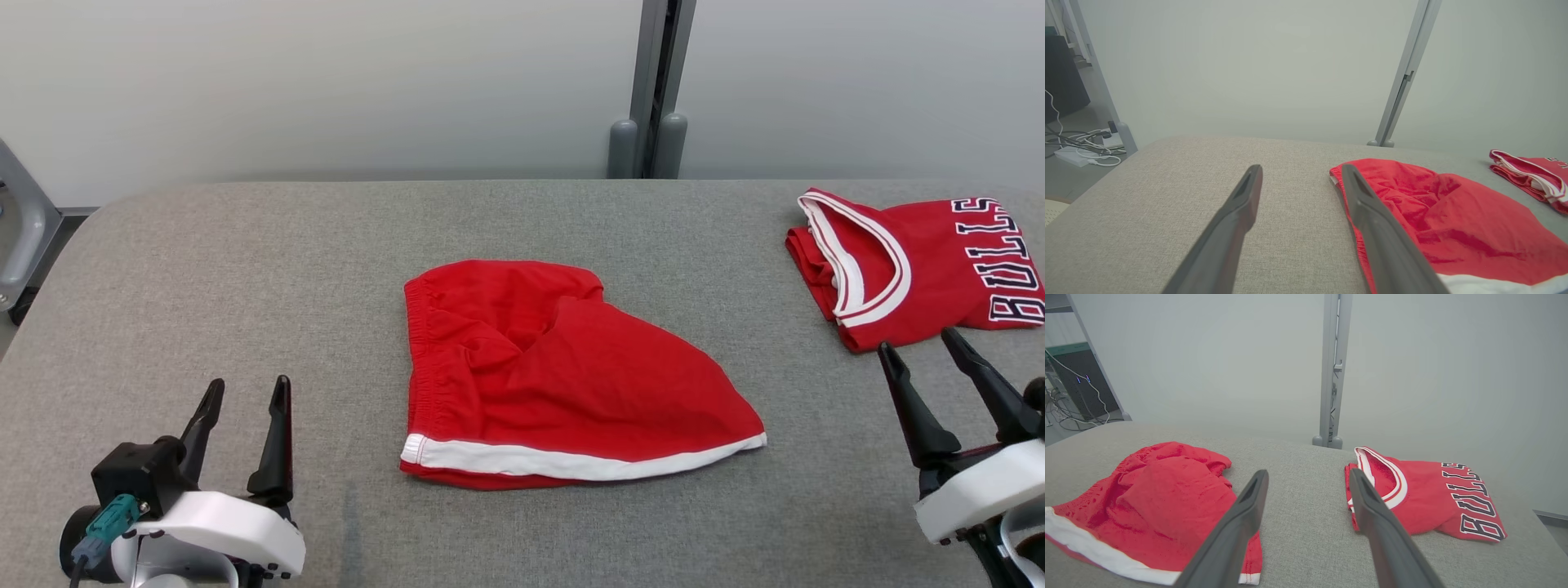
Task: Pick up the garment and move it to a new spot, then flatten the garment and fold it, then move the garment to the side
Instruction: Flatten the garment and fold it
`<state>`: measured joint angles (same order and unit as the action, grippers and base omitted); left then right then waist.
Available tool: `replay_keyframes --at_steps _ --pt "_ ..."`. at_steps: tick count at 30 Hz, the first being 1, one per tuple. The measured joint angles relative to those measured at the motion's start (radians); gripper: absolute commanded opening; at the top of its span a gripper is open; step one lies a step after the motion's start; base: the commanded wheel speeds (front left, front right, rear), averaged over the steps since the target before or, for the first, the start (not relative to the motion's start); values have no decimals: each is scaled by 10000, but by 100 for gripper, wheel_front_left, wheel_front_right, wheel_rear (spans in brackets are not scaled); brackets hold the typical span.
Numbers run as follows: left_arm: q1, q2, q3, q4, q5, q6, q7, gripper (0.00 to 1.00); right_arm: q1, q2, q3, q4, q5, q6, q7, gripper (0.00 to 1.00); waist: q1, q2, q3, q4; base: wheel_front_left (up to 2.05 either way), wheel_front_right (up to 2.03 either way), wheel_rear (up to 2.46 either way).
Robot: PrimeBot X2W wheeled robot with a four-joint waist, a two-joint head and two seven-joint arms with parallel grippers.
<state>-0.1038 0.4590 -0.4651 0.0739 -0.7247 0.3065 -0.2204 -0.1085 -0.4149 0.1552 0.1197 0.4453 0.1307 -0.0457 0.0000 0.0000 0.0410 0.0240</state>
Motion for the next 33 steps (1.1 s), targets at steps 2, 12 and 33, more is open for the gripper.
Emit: replay_keyframes --at_steps 2,12,33 --pt "32 4 12 -38 0 25 -4 100 185 635 -614 -142 -268 0 -293 100 0 0 15 9 0 0 0" --pt "174 -364 318 -173 100 -38 -334 100 666 2654 -1904 -182 -1034 0 -1666 100 0 0 64 84 0 0 0" --pt "544 -1707 1480 675 1983 -1315 -441 100 683 2228 -1022 915 -667 -2 -1490 100 0 0 123 11 0 0 0"
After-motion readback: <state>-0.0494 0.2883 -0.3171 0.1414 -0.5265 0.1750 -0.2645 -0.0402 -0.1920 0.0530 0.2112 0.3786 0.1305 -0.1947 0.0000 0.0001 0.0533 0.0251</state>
